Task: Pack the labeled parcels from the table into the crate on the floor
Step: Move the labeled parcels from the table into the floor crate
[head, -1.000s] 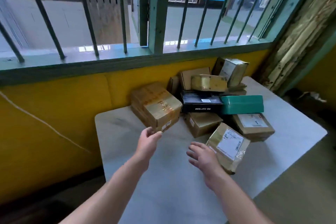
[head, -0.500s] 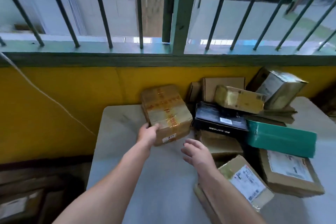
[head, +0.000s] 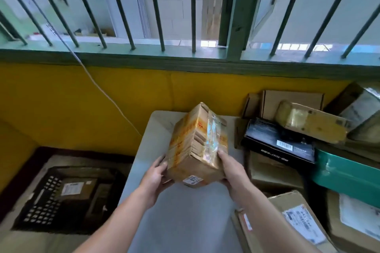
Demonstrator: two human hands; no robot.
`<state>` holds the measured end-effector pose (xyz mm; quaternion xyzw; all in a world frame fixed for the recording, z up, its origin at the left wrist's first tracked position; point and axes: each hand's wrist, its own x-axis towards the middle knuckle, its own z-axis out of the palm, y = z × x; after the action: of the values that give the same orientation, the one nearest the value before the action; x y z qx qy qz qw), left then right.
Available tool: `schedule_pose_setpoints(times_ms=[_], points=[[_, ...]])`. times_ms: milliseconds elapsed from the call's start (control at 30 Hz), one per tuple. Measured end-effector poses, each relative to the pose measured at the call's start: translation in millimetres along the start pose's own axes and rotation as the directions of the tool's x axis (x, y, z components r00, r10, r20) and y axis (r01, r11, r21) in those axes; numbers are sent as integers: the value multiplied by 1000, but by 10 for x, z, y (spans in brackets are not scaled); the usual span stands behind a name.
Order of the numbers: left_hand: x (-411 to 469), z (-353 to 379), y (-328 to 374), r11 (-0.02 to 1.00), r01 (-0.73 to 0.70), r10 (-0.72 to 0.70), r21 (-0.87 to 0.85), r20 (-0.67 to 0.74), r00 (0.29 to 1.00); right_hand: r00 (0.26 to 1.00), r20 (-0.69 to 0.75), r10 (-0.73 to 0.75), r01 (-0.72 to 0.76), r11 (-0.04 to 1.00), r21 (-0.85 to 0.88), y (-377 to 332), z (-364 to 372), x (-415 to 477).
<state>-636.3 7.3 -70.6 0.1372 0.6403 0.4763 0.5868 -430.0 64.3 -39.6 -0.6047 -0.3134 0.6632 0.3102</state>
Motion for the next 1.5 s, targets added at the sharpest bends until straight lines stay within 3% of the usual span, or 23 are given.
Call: schedule_pose_setpoints(times_ms=[233,433,533,633,800,1000,1167,1300,1333,1367,1433,1500], points=[[-271,-11,313,957,-223,227,185,-1,974,957,93,-276,272,961,50,-205,248,-193],[-556,-30,557,874,-430,368,225,273,889,873,179,-455,450,890,68,-421,259,-346],[-590,-55,634,854,-495,429,161,319,845,858,204,-472,471,880,57,-486,241,-379],[-581,-61,654,855,-505,462,116,269,845,862,181,-473,473,880,48,-503,221,-403],[-600,-8,692,801,-559,558,214,71,827,858,137,-495,497,868,21,-474,259,-491],[-605,27,731,908,-406,410,101,-23,912,817,172,-550,563,825,-39,-448,355,-635],[-567,20,688,947,-321,321,7,-54,946,753,174,-635,657,713,-244,-430,407,-663],[-558,16,596,963,-256,250,-88,-73,966,653,171,-738,707,512,-488,-440,393,-651],[-553,27,577,964,-246,239,-103,-74,968,655,157,-739,685,495,-535,-455,381,-632],[-547,40,569,967,-232,225,-109,-73,972,688,143,-711,649,516,-559,-478,359,-623],[-536,59,579,972,-202,198,-118,-42,979,795,158,-586,578,654,-488,-540,277,-627],[-535,77,622,979,-172,175,-108,15,984,875,233,-425,475,846,-241,-579,193,-645]])
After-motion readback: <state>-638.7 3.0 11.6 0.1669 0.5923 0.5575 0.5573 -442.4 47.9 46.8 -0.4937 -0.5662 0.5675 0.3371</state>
